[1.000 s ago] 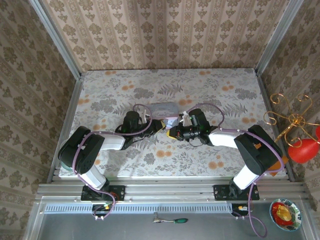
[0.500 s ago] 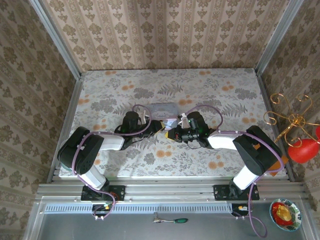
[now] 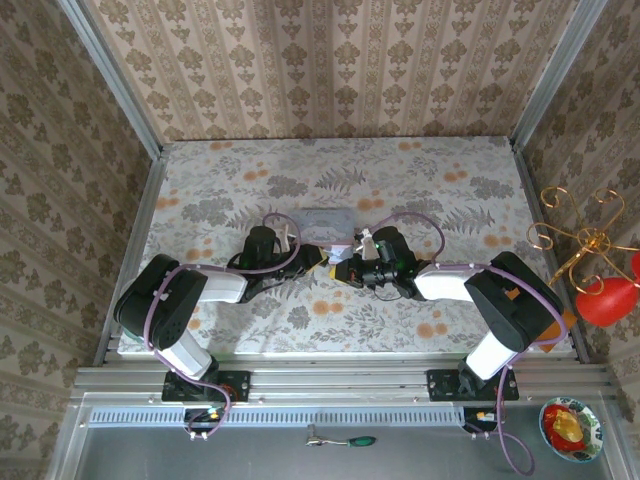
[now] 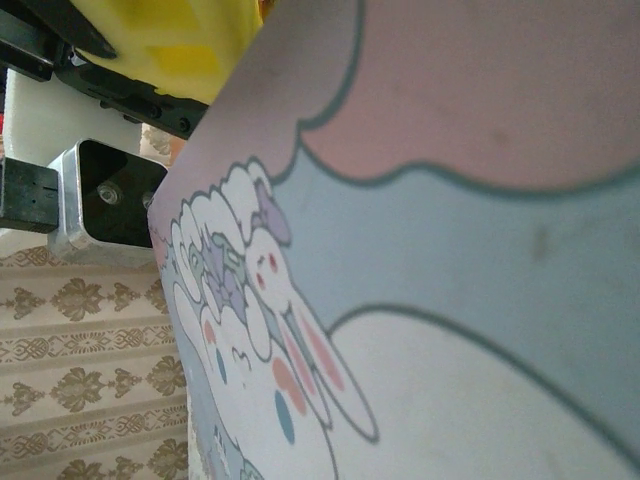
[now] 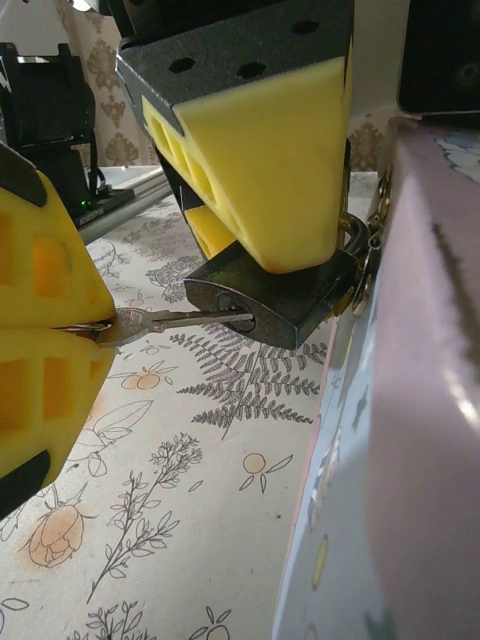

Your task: Unlock a padlock with a key

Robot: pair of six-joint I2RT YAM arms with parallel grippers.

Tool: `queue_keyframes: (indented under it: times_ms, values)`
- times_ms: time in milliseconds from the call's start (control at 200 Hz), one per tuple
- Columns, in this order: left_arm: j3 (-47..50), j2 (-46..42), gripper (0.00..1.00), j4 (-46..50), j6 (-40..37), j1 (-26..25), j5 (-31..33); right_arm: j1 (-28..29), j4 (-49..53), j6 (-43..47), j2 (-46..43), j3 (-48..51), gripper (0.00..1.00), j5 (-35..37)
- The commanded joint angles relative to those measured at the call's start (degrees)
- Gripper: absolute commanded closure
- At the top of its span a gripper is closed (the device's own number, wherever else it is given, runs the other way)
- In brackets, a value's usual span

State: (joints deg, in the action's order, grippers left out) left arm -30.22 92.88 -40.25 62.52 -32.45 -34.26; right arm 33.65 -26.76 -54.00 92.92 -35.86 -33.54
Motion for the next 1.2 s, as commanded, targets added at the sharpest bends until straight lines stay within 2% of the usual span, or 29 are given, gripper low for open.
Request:
queue_keyframes:
  times_ms: [0,210,435,545,650,755,860,985,1095,1195]
  values:
    - [0.77,-1.37,0.70,-1.00,-0.92,0.76,0.93,0.30,-1.33,-0.05,-1.17,0.95,1.00,1.28]
    - [1.21,-1.67,0.61,0.60,-1.25,1.07,2.20,0.36,-1.01,0.03,-1.47,2.57,1.00,1.63]
    - [0.95,-0.69,0.63,2.51,-1.61,1.07,3.03,1.06,-2.13,0.04,0.09,3.95,1.00,2.16]
    - [1.04,-1.60,0.64,6.63,-3.68,0.83,4.72,1.07,-1.80,0.36,-0.08,4.13,1.00,2.74]
    - [0.07,-5.71,0.64,16.07,-9.79,-1.07,9.06,0.98,2.53,2.46,-1.45,3.34,1.00,4.15]
    - [-1.01,-11.21,0.59,27.13,-17.96,-4.69,18.44,0.55,4.78,3.78,-2.72,3.01,1.00,4.62]
    - [-0.90,-13.37,0.57,28.77,-22.52,-7.47,22.81,0.02,6.27,4.68,-3.66,2.72,1.00,4.75]
    - [-3.07,-11.15,0.55,29.89,-24.86,-10.59,26.25,-0.07,6.98,5.25,-3.80,2.12,1.00,4.61]
    - [-4.14,-7.29,0.56,26.18,-23.59,-9.78,25.91,-0.06,6.60,4.98,-3.77,2.02,1.00,4.52]
    - [-8.43,-2.51,0.56,26.67,-24.82,-9.02,25.82,-0.06,6.37,4.93,-3.93,2.19,1.00,4.54]
